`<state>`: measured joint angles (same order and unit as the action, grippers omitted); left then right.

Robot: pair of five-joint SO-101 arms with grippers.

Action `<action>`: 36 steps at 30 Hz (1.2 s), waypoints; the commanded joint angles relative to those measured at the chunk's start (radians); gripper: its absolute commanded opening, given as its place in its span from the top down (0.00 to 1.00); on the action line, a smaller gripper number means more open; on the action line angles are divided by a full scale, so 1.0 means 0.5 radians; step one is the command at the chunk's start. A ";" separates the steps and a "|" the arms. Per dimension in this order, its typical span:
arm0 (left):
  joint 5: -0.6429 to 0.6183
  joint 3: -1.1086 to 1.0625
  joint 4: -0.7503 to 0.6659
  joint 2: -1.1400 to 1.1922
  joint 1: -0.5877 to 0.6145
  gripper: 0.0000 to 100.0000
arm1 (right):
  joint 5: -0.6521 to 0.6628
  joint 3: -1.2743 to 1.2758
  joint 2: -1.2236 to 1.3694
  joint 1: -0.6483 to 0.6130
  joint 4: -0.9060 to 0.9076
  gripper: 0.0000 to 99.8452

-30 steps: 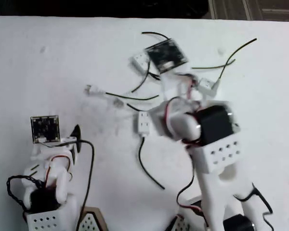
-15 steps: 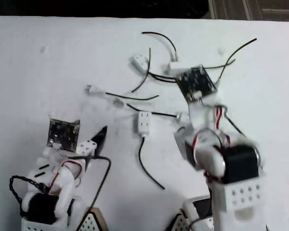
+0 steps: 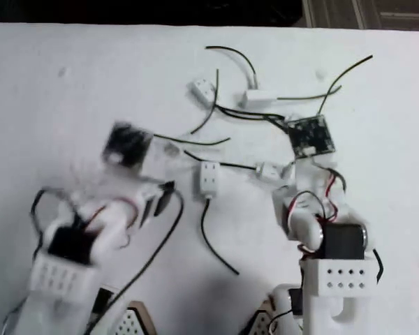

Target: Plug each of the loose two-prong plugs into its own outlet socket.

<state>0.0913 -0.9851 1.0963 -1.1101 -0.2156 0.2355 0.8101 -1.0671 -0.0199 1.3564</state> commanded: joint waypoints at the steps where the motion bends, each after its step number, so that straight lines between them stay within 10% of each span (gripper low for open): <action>1: -0.028 0.405 -0.012 0.760 -0.186 0.76 | 0.006 0.009 -0.023 0.130 -0.063 0.98; 21: -0.381 1.838 0.187 2.812 -0.311 0.65 | 0.009 0.061 -0.038 0.170 -0.054 0.98; 36: -0.098 2.117 0.288 3.159 -0.351 0.93 | 0.021 0.064 -0.038 0.173 -0.054 0.98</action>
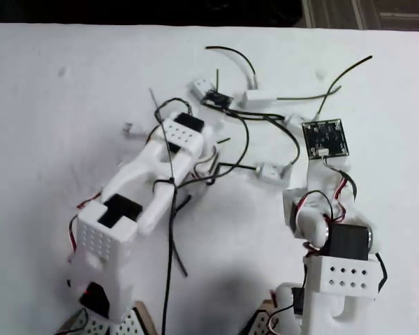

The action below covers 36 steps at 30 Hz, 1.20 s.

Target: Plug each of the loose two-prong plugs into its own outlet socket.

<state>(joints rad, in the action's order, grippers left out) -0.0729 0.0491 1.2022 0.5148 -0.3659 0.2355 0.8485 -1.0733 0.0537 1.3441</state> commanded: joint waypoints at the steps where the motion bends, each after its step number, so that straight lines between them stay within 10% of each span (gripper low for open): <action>1: 0.298 0.049 0.120 -0.115 -0.057 0.94 | 0.021 -0.012 -0.026 0.026 -0.029 0.98; 13: 0.721 -0.347 0.491 -0.683 -0.048 0.98 | 0.021 -0.003 -0.026 0.026 -0.026 0.98; 24: 1.043 -1.298 -0.086 -1.297 0.118 0.97 | 0.021 0.040 -0.026 0.008 -0.029 0.98; 36: 1.277 -1.409 -0.252 -1.318 0.302 0.74 | 0.021 0.040 -0.026 0.008 -0.029 0.98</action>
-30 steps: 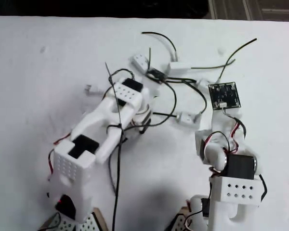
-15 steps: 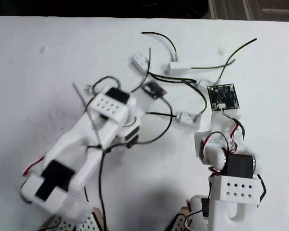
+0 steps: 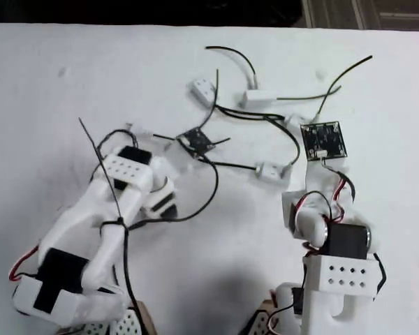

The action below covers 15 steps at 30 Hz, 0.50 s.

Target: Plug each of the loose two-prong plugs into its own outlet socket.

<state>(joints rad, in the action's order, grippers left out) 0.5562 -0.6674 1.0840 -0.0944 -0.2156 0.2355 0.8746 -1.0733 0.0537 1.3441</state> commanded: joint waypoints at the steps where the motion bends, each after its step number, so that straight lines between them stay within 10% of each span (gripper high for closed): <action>1: 0.006 0.034 -0.015 -0.100 0.002 0.74 | 0.021 -0.012 -0.026 0.008 -0.026 0.98; 15: -0.206 0.015 0.408 -0.977 0.311 0.74 | 0.025 -0.025 -0.011 -0.167 0.020 0.98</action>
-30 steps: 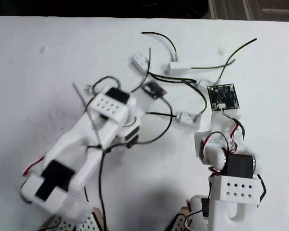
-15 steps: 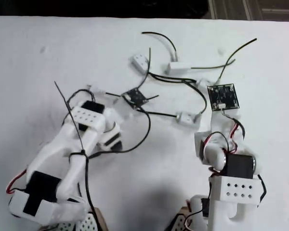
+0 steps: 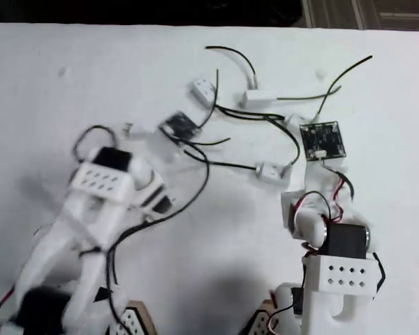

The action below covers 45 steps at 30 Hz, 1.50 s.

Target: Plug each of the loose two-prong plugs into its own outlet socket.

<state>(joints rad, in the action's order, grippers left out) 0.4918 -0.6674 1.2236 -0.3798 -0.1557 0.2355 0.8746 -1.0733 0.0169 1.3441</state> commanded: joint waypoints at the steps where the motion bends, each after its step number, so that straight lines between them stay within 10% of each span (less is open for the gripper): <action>1: -0.135 0.015 0.147 -0.493 0.269 0.74 | 0.025 -0.028 -0.011 -0.133 0.017 0.98; 18: -0.276 -1.172 -0.644 -1.247 0.901 0.74 | -0.239 -1.142 1.066 -0.760 0.269 0.98; 45: -0.276 -1.393 -0.675 -1.517 0.950 0.74 | -1.504 -2.443 3.172 -0.934 -0.391 0.81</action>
<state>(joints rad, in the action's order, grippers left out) 0.3629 -1.3671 0.9060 -1.1208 0.3122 -0.4826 -0.2424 0.4810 -0.4480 1.1584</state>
